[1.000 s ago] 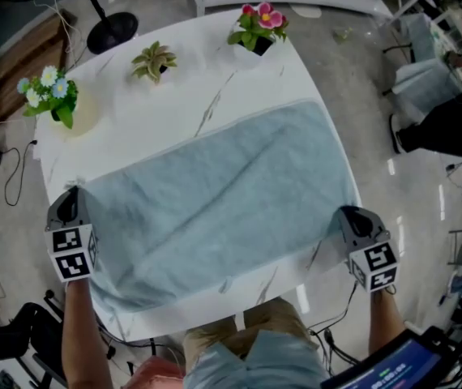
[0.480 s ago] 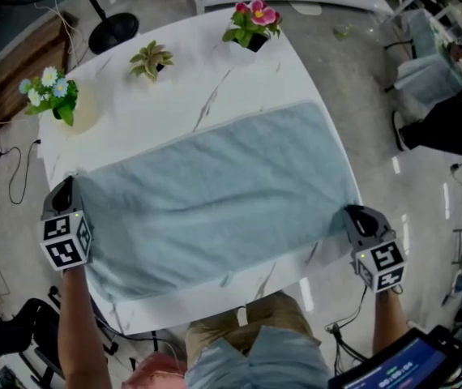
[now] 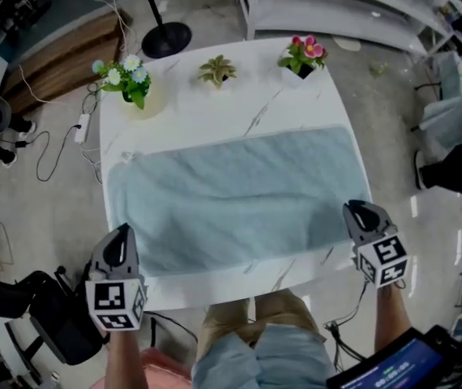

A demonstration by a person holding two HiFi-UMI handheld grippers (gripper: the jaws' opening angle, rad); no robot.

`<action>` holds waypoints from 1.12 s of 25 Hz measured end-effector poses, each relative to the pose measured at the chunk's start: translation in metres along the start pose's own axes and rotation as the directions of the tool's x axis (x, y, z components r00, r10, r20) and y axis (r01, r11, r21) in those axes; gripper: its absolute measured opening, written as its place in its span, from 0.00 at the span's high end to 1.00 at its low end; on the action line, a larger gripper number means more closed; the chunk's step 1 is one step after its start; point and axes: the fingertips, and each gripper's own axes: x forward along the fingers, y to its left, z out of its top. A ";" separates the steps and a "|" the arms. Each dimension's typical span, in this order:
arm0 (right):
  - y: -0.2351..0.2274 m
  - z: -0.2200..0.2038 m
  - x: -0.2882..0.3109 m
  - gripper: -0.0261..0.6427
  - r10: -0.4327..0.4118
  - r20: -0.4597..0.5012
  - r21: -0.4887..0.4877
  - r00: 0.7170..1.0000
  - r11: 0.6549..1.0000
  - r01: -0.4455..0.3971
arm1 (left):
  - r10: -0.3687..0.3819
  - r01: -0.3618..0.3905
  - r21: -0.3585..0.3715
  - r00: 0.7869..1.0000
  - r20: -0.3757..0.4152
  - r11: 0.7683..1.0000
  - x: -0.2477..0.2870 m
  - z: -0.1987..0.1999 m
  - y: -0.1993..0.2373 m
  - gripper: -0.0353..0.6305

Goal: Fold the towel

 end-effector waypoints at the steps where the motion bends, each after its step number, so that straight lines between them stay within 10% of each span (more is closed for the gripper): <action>1: -0.010 0.008 0.005 0.89 0.003 0.002 -0.005 1.000 1.000 -0.003 | -0.013 0.013 0.004 0.999 -0.029 1.000 -0.007 -0.022 -0.017 0.94; 11: -0.059 0.081 0.111 0.89 0.053 -0.014 -0.131 0.999 0.990 -0.054 | -0.085 0.086 0.021 0.995 -0.045 0.996 0.005 -0.041 -0.132 0.94; 28: -0.072 0.068 0.186 0.89 0.080 -0.099 -0.147 0.992 0.985 -0.095 | -0.031 0.059 0.121 0.975 -0.222 0.991 0.010 -0.089 -0.140 0.94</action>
